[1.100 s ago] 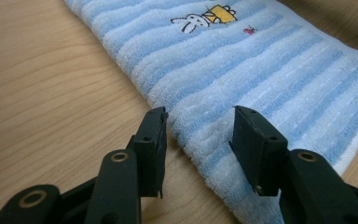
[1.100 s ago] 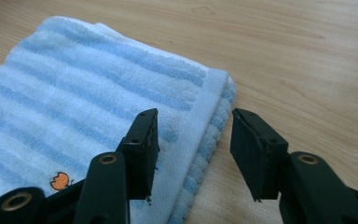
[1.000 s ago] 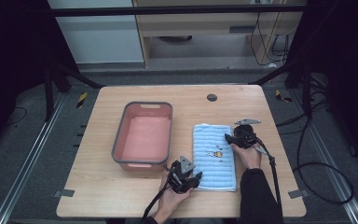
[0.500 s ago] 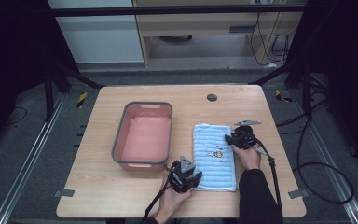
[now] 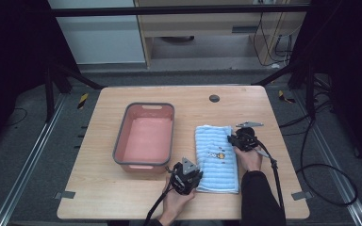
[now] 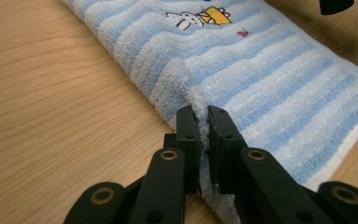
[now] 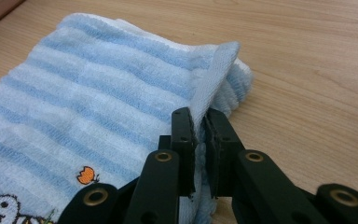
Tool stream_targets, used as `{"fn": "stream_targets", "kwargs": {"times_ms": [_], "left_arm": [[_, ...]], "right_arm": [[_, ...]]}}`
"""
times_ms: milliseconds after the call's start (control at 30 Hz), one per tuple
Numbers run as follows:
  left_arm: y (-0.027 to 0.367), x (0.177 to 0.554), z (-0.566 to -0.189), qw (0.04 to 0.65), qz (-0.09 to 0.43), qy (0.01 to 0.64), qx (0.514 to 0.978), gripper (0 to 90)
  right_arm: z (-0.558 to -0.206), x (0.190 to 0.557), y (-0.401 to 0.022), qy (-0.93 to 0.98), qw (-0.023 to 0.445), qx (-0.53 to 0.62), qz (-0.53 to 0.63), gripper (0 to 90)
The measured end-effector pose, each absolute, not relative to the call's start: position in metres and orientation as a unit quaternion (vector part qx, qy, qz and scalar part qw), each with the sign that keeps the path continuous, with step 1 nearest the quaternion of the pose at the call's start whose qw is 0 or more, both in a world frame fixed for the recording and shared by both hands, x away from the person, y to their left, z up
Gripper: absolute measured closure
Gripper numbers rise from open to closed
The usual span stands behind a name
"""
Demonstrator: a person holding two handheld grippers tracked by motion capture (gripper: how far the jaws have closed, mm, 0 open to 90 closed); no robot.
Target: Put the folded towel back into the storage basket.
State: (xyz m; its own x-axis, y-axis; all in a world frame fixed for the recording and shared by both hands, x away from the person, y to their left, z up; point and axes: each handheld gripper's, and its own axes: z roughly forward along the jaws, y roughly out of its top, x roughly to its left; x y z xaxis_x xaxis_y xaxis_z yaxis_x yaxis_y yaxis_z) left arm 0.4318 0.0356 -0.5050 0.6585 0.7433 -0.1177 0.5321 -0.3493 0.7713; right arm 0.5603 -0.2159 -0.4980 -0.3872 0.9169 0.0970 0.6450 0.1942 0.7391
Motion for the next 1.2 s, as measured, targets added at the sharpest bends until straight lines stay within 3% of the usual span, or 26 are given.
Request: {"fn": "stream_targets", "kwargs": {"times_ms": [1200], "left_arm": [[0.058,0.425,-0.432,0.471,0.154,0.352,0.794,85.9]], "right_arm": [[-0.415,0.527,-0.210,0.726,0.243,0.473,0.436,84.0]]}}
